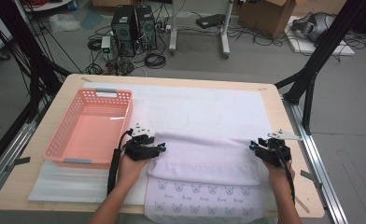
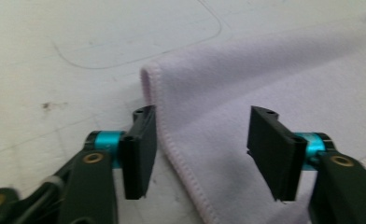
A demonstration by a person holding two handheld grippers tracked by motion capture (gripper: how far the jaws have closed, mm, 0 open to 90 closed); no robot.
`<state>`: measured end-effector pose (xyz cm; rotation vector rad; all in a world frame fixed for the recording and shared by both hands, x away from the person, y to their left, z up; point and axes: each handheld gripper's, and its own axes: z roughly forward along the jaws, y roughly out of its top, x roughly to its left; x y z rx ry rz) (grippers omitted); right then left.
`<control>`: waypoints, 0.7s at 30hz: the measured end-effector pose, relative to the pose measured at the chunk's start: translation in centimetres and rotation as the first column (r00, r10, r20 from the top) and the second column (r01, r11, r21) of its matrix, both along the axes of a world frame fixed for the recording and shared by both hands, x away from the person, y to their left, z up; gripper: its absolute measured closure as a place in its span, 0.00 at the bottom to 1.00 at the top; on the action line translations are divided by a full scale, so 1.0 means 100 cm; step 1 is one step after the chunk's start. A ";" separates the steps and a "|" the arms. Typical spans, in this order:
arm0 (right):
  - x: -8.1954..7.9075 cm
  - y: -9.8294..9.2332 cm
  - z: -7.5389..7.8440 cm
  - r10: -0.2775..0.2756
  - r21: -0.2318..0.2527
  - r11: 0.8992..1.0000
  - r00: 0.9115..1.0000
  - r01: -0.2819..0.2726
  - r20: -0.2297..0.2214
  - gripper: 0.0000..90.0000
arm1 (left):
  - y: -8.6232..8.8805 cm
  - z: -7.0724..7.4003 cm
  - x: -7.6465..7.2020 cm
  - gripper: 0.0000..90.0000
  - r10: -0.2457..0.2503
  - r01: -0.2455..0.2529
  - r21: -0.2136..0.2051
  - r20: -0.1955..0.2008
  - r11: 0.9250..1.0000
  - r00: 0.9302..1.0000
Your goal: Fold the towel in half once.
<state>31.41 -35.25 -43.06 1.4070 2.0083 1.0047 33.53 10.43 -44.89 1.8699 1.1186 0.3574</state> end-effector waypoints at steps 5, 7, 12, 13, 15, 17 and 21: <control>-0.007 -0.008 -0.007 0.042 0.025 0.999 0.997 -0.041 -0.064 0.50 | 0.002 -0.003 0.003 0.46 -0.011 0.011 0.019 -0.018 1.000 1.000; -0.009 -0.005 -0.012 0.075 0.020 0.997 0.992 -0.073 -0.101 0.46 | 0.002 -0.003 0.003 0.48 -0.016 0.016 0.020 -0.023 1.000 1.000; -0.014 0.001 -0.016 0.114 0.000 0.993 0.988 -0.114 -0.101 0.46 | -0.001 -0.003 0.002 0.53 0.006 -0.005 0.047 -0.018 0.999 1.000; -0.014 0.002 -0.016 0.116 -0.008 0.993 0.989 -0.118 -0.096 0.52 | -0.002 -0.003 0.001 0.56 0.012 -0.011 0.065 -0.013 0.998 1.000; -0.015 0.004 -0.015 0.128 -0.002 0.992 0.987 -0.129 -0.102 0.65 | -0.004 -0.003 0.000 0.62 0.020 -0.020 0.087 -0.001 0.996 1.000; -0.016 0.004 -0.014 0.140 0.031 0.990 0.983 -0.138 -0.119 0.77 | -0.003 -0.003 0.000 0.69 0.016 -0.016 0.087 -0.001 0.996 1.000; -0.015 0.005 -0.014 0.152 0.068 0.987 0.979 -0.144 -0.135 0.91 | -0.003 -0.003 0.000 0.84 -0.025 0.026 0.066 -0.007 0.997 1.000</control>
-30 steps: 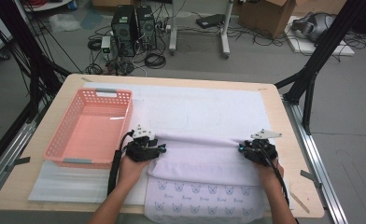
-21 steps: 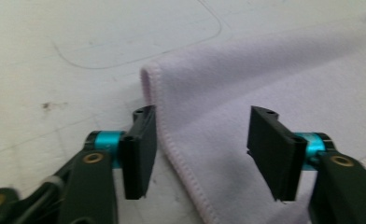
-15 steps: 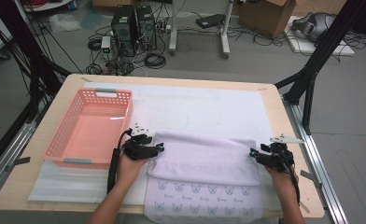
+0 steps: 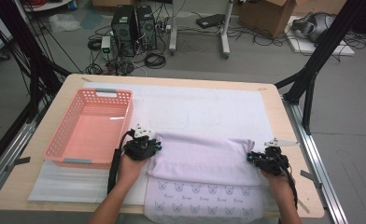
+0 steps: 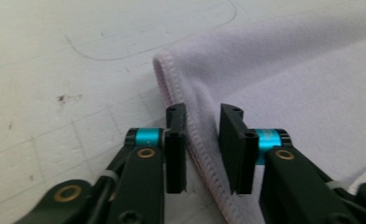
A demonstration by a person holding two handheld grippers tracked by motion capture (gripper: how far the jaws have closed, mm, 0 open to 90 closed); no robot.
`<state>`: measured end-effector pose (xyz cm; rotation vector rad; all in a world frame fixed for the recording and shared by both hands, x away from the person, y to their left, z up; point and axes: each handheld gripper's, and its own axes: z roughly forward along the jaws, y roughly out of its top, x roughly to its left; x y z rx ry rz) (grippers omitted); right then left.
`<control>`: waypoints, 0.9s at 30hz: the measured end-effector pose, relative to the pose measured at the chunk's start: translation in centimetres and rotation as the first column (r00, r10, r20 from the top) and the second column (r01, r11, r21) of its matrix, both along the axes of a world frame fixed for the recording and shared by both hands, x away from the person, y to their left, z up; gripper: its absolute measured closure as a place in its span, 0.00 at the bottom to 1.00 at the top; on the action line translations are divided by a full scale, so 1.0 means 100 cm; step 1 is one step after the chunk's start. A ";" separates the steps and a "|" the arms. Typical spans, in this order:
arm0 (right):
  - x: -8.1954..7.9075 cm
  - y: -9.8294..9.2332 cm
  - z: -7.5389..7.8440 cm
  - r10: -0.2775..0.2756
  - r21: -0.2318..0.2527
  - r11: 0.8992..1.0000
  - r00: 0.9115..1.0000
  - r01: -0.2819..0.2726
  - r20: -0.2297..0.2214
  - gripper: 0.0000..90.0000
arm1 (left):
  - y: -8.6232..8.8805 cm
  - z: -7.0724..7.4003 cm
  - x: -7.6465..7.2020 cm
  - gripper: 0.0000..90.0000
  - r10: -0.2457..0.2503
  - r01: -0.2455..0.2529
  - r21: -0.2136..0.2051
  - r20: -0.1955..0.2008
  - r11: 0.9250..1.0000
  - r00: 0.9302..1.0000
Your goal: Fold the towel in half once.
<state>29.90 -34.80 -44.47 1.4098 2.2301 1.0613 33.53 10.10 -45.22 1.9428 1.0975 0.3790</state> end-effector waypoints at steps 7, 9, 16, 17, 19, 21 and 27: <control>-0.001 -0.001 -0.001 -0.003 0.012 1.000 1.000 0.002 0.012 0.94 | 0.000 0.000 -0.001 0.95 0.029 -0.032 -0.062 -0.045 0.998 0.999; -0.002 -0.001 0.000 -0.008 0.008 1.000 1.000 0.008 0.028 0.95 | -0.001 0.003 -0.001 0.96 0.038 -0.039 -0.076 -0.015 0.996 0.999; 0.005 -0.003 0.013 -0.039 0.023 0.999 0.992 0.037 0.122 0.95 | -0.005 0.025 0.014 0.96 0.072 -0.066 -0.132 0.039 0.989 0.997; 0.007 -0.004 0.015 -0.046 0.024 0.999 0.990 0.043 0.135 0.95 | -0.005 0.027 0.018 0.96 0.079 -0.072 -0.133 0.041 0.988 0.996; 0.013 -0.006 0.017 -0.057 0.022 0.998 0.989 0.054 0.135 0.95 | -0.004 0.031 0.026 0.96 0.093 -0.086 -0.141 0.045 0.986 0.995; 0.021 -0.007 0.019 -0.069 0.024 0.998 0.987 0.066 0.144 0.95 | -0.004 0.034 0.033 0.96 0.100 -0.092 -0.141 0.049 0.986 0.994; 0.047 -0.005 0.026 -0.087 0.019 0.996 0.980 0.085 0.176 0.95 | -0.005 0.040 0.057 0.96 0.130 -0.120 -0.148 0.062 0.982 0.990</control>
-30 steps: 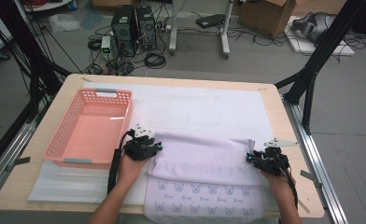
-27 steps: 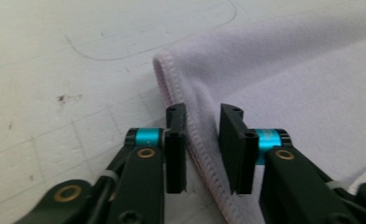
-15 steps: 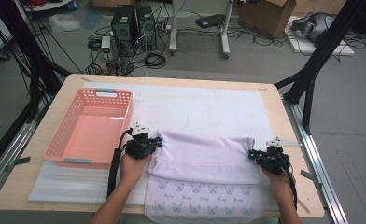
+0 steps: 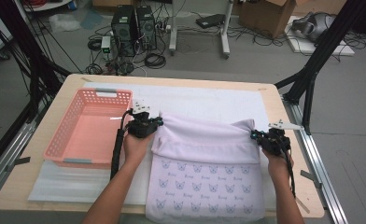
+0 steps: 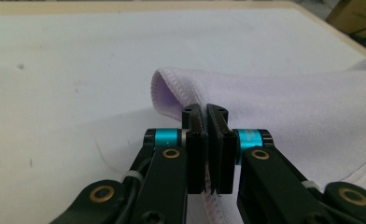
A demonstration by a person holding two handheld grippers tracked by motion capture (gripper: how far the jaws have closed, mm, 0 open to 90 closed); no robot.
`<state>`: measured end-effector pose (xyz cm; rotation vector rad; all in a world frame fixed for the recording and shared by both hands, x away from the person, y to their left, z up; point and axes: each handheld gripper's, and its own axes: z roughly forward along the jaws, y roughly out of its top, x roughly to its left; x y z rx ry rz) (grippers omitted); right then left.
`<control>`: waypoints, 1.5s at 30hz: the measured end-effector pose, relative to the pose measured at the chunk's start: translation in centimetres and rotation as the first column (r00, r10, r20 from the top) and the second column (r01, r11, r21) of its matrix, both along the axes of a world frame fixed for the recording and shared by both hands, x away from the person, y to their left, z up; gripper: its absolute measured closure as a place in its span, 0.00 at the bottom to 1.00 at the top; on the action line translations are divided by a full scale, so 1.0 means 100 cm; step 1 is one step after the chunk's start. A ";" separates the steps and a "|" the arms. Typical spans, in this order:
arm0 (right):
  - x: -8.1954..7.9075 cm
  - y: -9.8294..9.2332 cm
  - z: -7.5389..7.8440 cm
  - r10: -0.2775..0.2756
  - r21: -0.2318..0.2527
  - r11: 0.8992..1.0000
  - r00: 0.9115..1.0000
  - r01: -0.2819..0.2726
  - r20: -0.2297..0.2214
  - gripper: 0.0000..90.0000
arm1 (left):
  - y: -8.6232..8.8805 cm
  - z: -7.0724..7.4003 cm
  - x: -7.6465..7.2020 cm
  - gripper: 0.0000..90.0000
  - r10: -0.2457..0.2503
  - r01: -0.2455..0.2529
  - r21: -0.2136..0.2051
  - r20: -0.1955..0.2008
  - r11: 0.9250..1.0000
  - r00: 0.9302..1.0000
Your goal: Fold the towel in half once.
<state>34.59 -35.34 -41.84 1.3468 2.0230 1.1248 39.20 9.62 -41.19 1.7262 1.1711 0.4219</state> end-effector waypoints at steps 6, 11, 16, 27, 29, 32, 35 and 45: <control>0.033 0.003 0.006 -0.026 0.004 1.000 0.999 0.026 0.022 0.95 | 0.001 -0.001 0.022 0.96 0.027 -0.027 -0.004 0.012 1.000 1.000; 0.047 0.006 0.000 -0.045 0.003 0.999 0.999 0.045 -0.003 0.93 | 0.000 -0.005 0.027 0.94 0.006 -0.006 -0.021 0.003 1.000 1.000; 0.045 0.003 -0.001 -0.052 0.035 0.998 0.998 0.054 -0.043 0.74 | -0.001 -0.004 0.022 0.72 -0.045 0.045 -0.041 0.006 0.998 0.999; 0.024 0.000 0.005 0.066 0.052 0.997 0.991 -0.060 -0.119 0.68 | -0.008 -0.022 0.000 0.57 -0.155 0.153 -0.027 -0.100 0.988 0.983; 0.021 0.001 0.002 0.080 0.037 0.996 0.987 -0.076 -0.138 0.69 | -0.011 -0.024 -0.002 0.59 -0.165 0.167 0.000 -0.122 0.986 0.979; 0.017 0.003 -0.002 0.093 0.017 0.996 0.983 -0.091 -0.159 0.72 | -0.014 -0.029 -0.009 0.70 -0.147 0.152 0.029 -0.129 0.988 0.981; 0.014 0.003 -0.007 0.085 0.003 0.996 0.979 -0.086 -0.187 0.83 | -0.013 -0.036 -0.016 0.86 -0.143 0.150 0.043 -0.144 0.988 0.979; -0.015 -0.006 -0.013 0.114 0.020 0.993 0.983 -0.112 -0.147 0.99 | -0.007 -0.028 -0.047 0.93 -0.188 0.189 0.025 -0.046 0.982 0.981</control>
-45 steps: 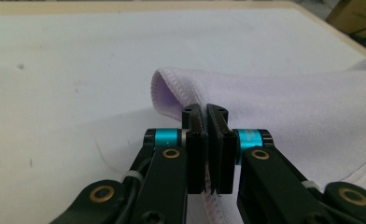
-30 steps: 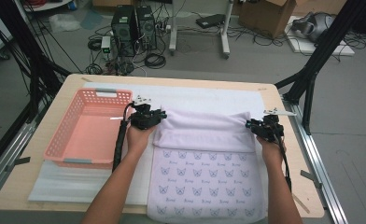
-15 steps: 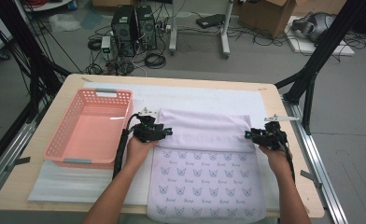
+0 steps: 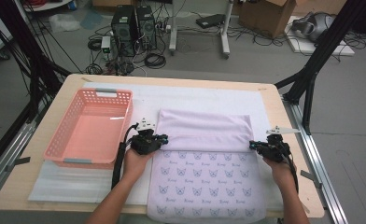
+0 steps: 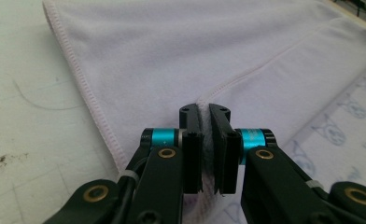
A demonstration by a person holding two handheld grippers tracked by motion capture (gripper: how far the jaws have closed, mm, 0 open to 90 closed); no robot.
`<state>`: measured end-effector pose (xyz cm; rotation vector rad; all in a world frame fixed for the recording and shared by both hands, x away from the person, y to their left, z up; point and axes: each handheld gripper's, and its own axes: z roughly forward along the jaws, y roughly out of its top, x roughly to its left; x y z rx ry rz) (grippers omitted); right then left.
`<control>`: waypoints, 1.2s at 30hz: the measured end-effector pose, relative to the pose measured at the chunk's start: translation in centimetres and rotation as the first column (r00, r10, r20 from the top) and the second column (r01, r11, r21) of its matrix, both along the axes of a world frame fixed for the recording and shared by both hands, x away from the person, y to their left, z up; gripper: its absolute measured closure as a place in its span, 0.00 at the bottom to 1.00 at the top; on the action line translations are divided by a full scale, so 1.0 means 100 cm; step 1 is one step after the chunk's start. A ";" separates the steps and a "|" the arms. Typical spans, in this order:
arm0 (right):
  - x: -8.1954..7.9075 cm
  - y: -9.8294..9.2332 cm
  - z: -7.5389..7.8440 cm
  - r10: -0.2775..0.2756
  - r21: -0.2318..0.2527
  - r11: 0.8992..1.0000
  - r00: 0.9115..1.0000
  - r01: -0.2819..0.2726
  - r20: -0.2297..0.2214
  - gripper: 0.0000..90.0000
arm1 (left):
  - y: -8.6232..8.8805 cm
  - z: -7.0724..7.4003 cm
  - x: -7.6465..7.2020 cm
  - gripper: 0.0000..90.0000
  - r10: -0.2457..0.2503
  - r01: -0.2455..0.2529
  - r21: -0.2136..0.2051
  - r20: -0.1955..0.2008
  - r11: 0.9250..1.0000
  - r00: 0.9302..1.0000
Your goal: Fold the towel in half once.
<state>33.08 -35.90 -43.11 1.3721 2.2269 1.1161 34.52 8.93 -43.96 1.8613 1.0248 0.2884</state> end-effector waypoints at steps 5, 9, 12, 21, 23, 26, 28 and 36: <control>-0.002 -0.001 0.001 -0.059 0.027 0.998 0.998 0.059 0.030 0.67 | -0.001 0.001 -0.004 0.93 -0.013 0.013 -0.004 0.007 1.000 1.000; 0.010 0.009 -0.003 -0.072 -0.010 0.997 0.997 0.072 0.038 0.64 | -0.003 -0.001 -0.004 0.93 -0.014 0.014 -0.009 -0.012 1.000 1.000; 0.016 0.013 -0.009 -0.060 -0.040 0.997 0.998 0.060 -0.003 0.83 | -0.002 0.000 -0.005 0.93 -0.026 0.026 -0.013 -0.021 1.000 0.999; -0.020 0.006 0.001 -0.002 -0.037 0.999 0.998 0.004 0.062 0.94 | 0.003 -0.004 -0.036 0.93 -0.057 0.058 -0.056 0.014 0.997 0.998; -0.033 0.003 0.000 0.002 -0.020 1.000 0.997 -0.001 0.080 0.94 | 0.008 -0.006 -0.044 0.93 -0.062 0.063 -0.073 0.017 0.995 0.998; -0.051 0.003 -0.004 0.015 -0.014 1.000 0.996 -0.014 0.085 0.94 | 0.014 -0.007 -0.058 0.93 -0.071 0.073 -0.088 0.026 0.993 0.997; -0.062 0.003 -0.008 0.030 -0.032 0.999 0.995 -0.027 0.092 0.94 | 0.017 -0.008 -0.066 0.93 -0.087 0.090 -0.084 0.039 0.992 0.995; -0.088 -0.001 -0.010 0.033 -0.039 0.999 0.996 -0.030 0.088 0.94 | 0.019 -0.001 -0.099 0.93 -0.125 0.132 -0.106 0.074 0.986 0.989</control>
